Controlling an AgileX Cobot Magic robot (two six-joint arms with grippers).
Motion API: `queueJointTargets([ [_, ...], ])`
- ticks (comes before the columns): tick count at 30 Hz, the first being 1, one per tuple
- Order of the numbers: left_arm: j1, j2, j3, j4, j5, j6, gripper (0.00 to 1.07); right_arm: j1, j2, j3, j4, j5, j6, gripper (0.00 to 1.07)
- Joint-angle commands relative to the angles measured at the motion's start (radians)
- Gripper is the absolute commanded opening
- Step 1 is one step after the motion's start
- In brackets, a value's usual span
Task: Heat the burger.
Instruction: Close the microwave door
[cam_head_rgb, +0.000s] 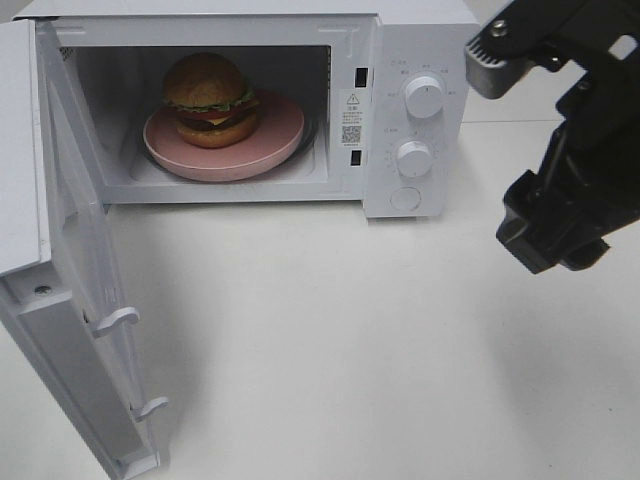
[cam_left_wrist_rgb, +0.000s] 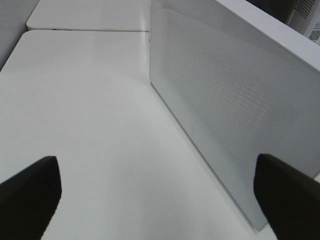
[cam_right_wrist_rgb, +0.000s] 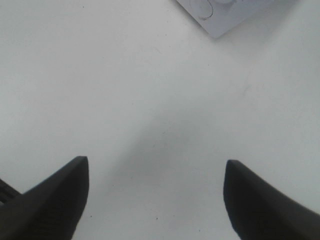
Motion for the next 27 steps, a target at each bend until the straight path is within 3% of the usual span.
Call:
queueJointTargets([
  [1, -0.004, -0.021, 0.005, 0.0, -0.011, -0.003, 1.0, 0.002, -0.045, 0.001, 0.023, 0.053, 0.017, 0.7],
  [13, -0.004, -0.021, 0.005, 0.0, -0.011, -0.003, 1.0, 0.002, -0.286, 0.002, 0.084, 0.185, 0.051, 0.7],
  [22, -0.004, -0.021, 0.005, 0.0, -0.011, -0.003, 1.0, -0.036, -0.46, 0.094, 0.067, 0.2, 0.083, 0.7],
  [24, -0.004, -0.021, 0.005, 0.0, -0.011, -0.003, 1.0, -0.155, -0.54, 0.166, 0.062, 0.185, 0.083, 0.7],
  [26, -0.004, -0.021, 0.005, 0.0, -0.011, -0.003, 1.0, -0.181, -0.557, 0.18, 0.062, 0.177, 0.083, 0.7],
  [27, -0.004, -0.021, 0.005, 0.0, -0.011, -0.003, 1.0, -0.243, -0.603, 0.213, 0.062, 0.155, 0.083, 0.7],
])
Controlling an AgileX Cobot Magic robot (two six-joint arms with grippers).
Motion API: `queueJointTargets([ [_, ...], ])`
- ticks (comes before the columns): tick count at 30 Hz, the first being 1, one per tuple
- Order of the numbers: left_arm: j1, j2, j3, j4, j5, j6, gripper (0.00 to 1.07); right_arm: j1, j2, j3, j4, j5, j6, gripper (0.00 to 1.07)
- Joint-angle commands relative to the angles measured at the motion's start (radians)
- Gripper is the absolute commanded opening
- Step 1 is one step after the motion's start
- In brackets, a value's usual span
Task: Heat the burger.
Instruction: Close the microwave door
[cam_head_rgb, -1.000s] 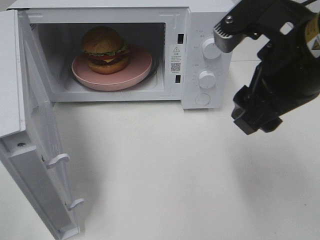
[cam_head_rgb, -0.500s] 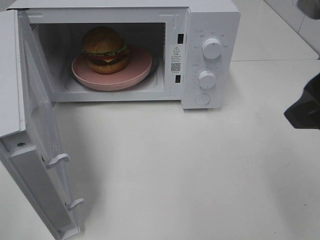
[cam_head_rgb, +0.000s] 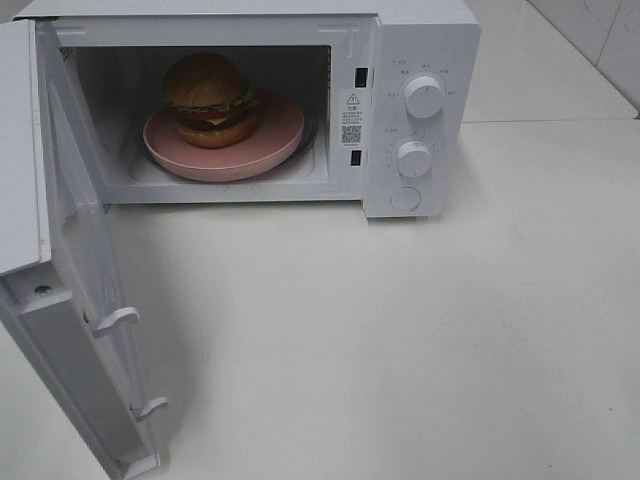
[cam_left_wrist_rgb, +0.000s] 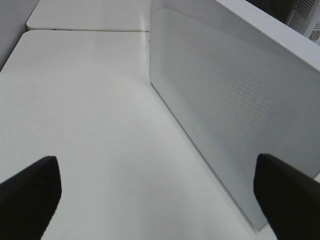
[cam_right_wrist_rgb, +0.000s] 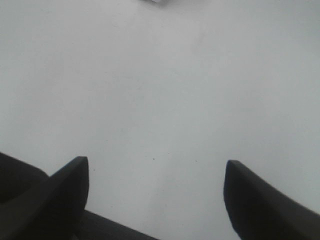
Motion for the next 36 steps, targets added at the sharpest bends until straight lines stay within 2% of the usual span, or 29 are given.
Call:
queueJointTargets([
  [1, -0.004, -0.021, 0.005, 0.0, -0.011, -0.003, 1.0, -0.068, -0.052, 0.038, -0.01, -0.03, 0.012, 0.7],
  [3, -0.004, -0.021, 0.005, 0.0, -0.011, -0.003, 1.0, -0.091, -0.076, 0.052, -0.009, -0.042, 0.012, 0.7],
  [7, -0.004, -0.021, 0.005, 0.0, -0.011, -0.003, 1.0, -0.235, -0.223, 0.17, -0.007, -0.122, 0.012, 0.7],
  [9, -0.004, -0.021, 0.005, 0.0, -0.011, -0.003, 1.0, -0.253, -0.243, 0.185, -0.005, -0.129, 0.012, 0.7],
  [10, -0.004, -0.021, 0.005, 0.0, -0.011, -0.003, 1.0, -0.292, -0.293, 0.219, 0.008, -0.149, 0.012, 0.7],
  [16, -0.004, -0.021, 0.005, 0.0, -0.011, -0.003, 1.0, -0.349, -0.381, 0.23, 0.045, -0.165, -0.014, 0.7],
  [18, -0.004, -0.021, 0.005, -0.001, -0.011, -0.003, 1.0, -0.4, -0.466, 0.23, 0.047, -0.173, -0.014, 0.7],
  [24, -0.004, -0.021, 0.005, -0.001, -0.011, -0.003, 1.0, -0.453, -0.567, 0.229, 0.081, -0.173, -0.017, 0.7],
  [31, -0.004, -0.021, 0.005, -0.001, -0.011, -0.003, 1.0, -0.453, -0.662, 0.229, 0.099, -0.172, -0.024, 0.7],
  [36, -0.004, -0.018, 0.005, -0.002, -0.011, -0.003, 1.0, -0.465, -0.674, 0.238, 0.178, -0.095, -0.023, 0.69],
])
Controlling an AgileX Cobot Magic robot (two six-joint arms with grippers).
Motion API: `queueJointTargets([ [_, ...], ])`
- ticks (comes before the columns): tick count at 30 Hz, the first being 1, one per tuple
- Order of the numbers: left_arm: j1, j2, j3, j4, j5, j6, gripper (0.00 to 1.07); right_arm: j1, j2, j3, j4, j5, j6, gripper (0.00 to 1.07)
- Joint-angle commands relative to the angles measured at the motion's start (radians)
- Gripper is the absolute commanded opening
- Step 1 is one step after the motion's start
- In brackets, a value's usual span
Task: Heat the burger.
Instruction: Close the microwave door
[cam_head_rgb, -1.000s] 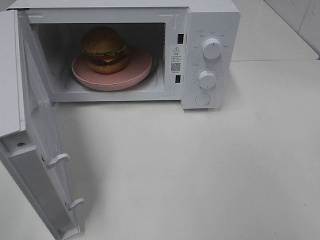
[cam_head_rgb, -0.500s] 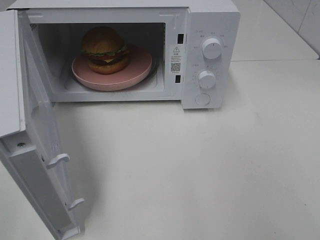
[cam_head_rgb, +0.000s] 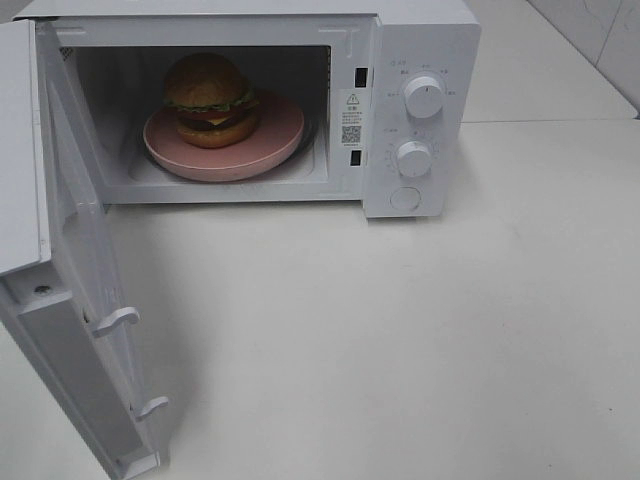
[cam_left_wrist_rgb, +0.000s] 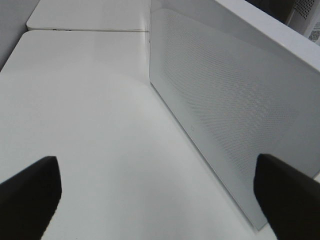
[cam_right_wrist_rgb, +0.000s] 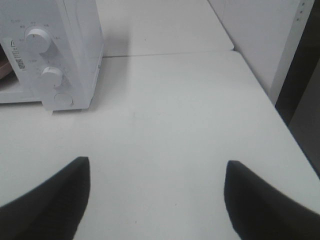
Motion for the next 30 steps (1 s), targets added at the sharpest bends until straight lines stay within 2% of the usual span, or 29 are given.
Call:
queueJointTargets([
  [1, -0.004, -0.019, 0.005, 0.0, -0.011, -0.003, 1.0, -0.01, -0.025, 0.024, 0.067, 0.056, -0.025, 0.69],
  [13, -0.004, -0.019, 0.005, -0.001, -0.011, -0.003, 1.0, -0.01, -0.025, 0.024, 0.079, 0.055, -0.036, 0.64],
  [30, -0.004, -0.019, 0.005, -0.001, -0.011, -0.003, 1.0, -0.01, -0.025, 0.024, 0.079, 0.055, -0.036, 0.64],
])
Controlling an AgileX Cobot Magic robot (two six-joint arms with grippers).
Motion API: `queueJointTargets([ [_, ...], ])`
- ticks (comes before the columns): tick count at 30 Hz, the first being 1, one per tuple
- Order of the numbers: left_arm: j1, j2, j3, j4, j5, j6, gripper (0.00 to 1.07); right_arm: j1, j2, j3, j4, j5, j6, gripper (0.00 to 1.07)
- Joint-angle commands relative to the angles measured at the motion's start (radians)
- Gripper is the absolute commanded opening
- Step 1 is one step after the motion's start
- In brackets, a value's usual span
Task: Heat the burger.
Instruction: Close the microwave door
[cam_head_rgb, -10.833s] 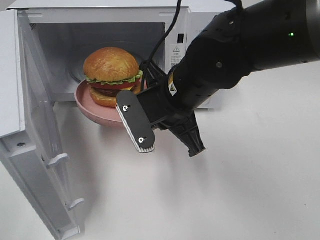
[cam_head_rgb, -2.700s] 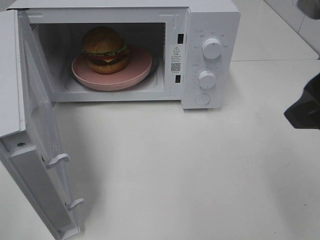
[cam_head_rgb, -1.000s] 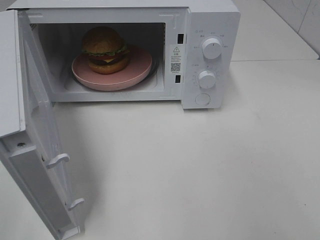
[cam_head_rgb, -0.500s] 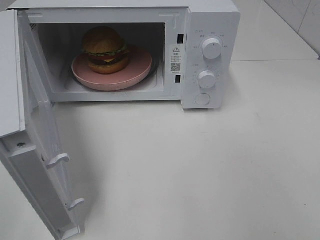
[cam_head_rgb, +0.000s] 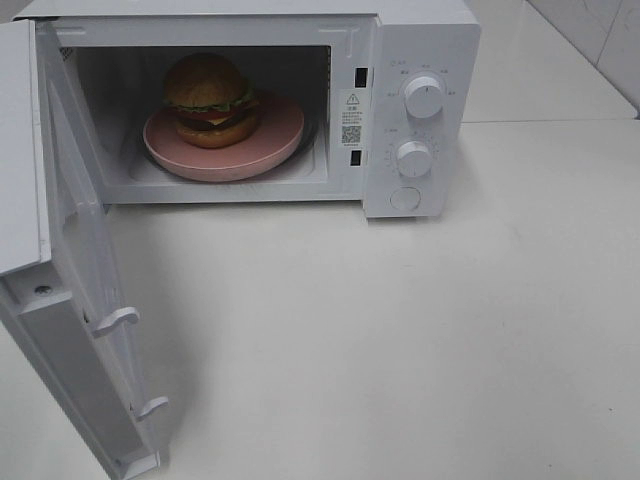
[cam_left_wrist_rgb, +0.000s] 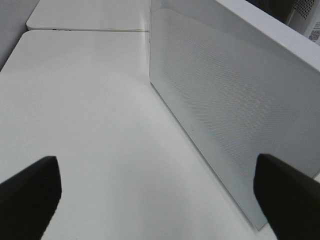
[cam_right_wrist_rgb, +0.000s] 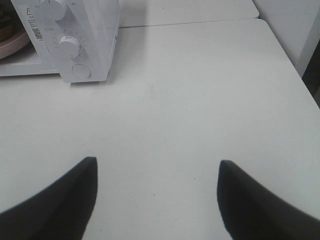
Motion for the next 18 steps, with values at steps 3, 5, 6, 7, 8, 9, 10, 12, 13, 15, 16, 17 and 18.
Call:
queueJointTargets([
  [3, -0.004, -0.019, 0.005, -0.001, -0.011, -0.003, 1.0, -0.009, -0.025, 0.002, -0.001, 0.0, -0.011, 0.64],
  [5, -0.004, -0.019, 0.005, -0.001, -0.011, -0.003, 1.0, -0.009, -0.025, 0.002, -0.001, 0.0, -0.011, 0.64],
  [6, -0.004, -0.019, 0.005, -0.001, -0.011, -0.003, 1.0, -0.009, -0.025, 0.002, -0.001, 0.0, -0.011, 0.64],
  [7, -0.004, -0.019, 0.005, -0.001, -0.011, -0.003, 1.0, -0.009, -0.025, 0.002, -0.001, 0.0, -0.011, 0.64],
  [8, -0.004, -0.019, 0.005, -0.001, -0.011, -0.003, 1.0, -0.009, -0.025, 0.002, -0.001, 0.0, -0.011, 0.64],
  [9, -0.004, -0.019, 0.005, -0.001, -0.011, -0.003, 1.0, -0.009, -0.025, 0.002, -0.001, 0.0, -0.011, 0.64],
  [10, -0.004, -0.019, 0.005, -0.001, -0.011, -0.003, 1.0, -0.009, -0.025, 0.002, -0.001, 0.0, -0.011, 0.64],
  [12, -0.004, -0.019, 0.005, -0.001, -0.011, -0.003, 1.0, -0.009, -0.025, 0.002, -0.001, 0.0, -0.011, 0.64],
  [13, -0.004, -0.019, 0.005, -0.001, -0.011, -0.003, 1.0, -0.009, -0.025, 0.002, -0.001, 0.0, -0.011, 0.64],
  [15, -0.004, -0.019, 0.005, -0.001, -0.011, -0.003, 1.0, -0.009, -0.025, 0.002, -0.001, 0.0, -0.011, 0.64],
  [16, -0.004, -0.019, 0.005, 0.002, -0.011, -0.004, 1.0, -0.009, -0.025, 0.002, -0.001, 0.0, -0.011, 0.64],
  [17, -0.004, -0.019, 0.005, 0.006, -0.011, -0.005, 1.0, -0.009, -0.025, 0.002, -0.001, 0.0, -0.011, 0.64],
  [18, -0.004, -0.019, 0.005, 0.006, -0.011, -0.005, 1.0, -0.009, -0.025, 0.002, -0.001, 0.0, -0.011, 0.64],
])
